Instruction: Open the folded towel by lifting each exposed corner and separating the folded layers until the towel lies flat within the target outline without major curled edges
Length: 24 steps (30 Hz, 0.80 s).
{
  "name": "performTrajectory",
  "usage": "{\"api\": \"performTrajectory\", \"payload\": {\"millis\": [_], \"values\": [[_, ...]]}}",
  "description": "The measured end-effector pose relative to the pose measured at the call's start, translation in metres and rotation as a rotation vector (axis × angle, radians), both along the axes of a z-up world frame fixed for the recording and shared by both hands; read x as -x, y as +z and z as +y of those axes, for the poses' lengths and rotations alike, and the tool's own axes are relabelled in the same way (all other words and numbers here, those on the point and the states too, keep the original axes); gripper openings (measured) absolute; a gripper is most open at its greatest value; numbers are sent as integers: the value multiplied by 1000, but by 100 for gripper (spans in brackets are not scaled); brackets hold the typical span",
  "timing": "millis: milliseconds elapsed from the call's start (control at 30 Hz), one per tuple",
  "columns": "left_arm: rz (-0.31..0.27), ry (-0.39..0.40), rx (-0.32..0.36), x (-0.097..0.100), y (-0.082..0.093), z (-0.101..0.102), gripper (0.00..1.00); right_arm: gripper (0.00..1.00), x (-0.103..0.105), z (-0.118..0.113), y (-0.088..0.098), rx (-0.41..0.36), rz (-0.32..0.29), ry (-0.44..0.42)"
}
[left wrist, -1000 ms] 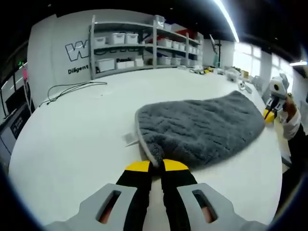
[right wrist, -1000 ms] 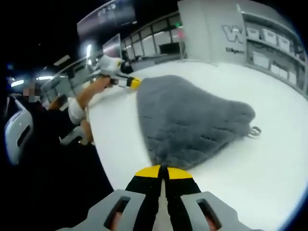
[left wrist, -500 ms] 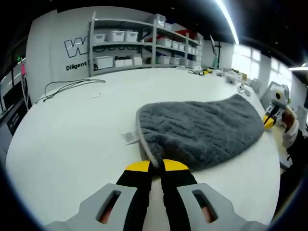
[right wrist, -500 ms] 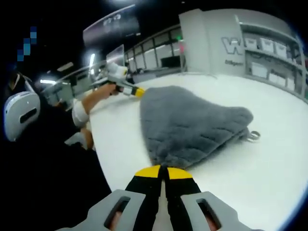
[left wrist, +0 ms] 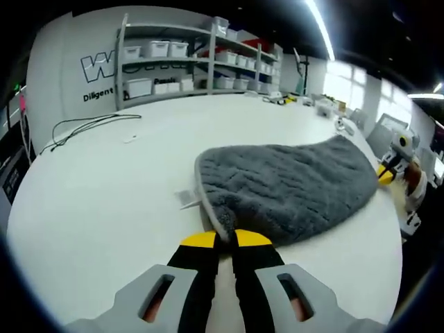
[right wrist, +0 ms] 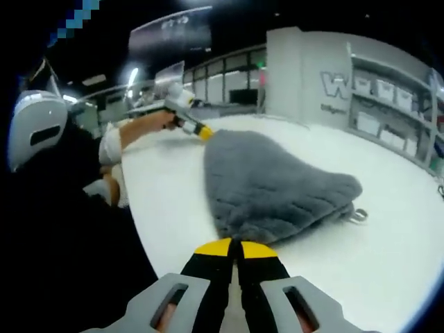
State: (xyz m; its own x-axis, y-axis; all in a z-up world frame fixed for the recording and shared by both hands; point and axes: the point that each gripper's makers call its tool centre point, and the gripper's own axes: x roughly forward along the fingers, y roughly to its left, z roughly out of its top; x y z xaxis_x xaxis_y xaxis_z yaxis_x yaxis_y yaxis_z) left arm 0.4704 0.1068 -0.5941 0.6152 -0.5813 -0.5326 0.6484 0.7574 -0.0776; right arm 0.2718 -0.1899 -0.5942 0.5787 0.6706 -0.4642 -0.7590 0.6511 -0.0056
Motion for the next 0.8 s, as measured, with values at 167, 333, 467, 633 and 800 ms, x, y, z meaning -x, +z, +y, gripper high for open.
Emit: {"api": "performTrajectory", "payload": {"millis": [167, 333, 467, 633, 800], "values": [[23, 0, 22, -3, 1, 0, 7, 0, 5, 2, 2, -33, -13, 10], [44, -28, -11, -2, 2, 0, 7, 0, 12, 10, 11, -83, -88, 35], [82, -28, 22, -2, 4, 1, 7, 0, 19, 13, 13, -80, -122, 38], [114, -42, 39, -1, 1, 0, 7, 0, 21, 14, 17, -118, -127, 31], [139, -58, 39, 2, 2, -2, 7, 0, 22, 15, 17, -136, -120, 19]]}}
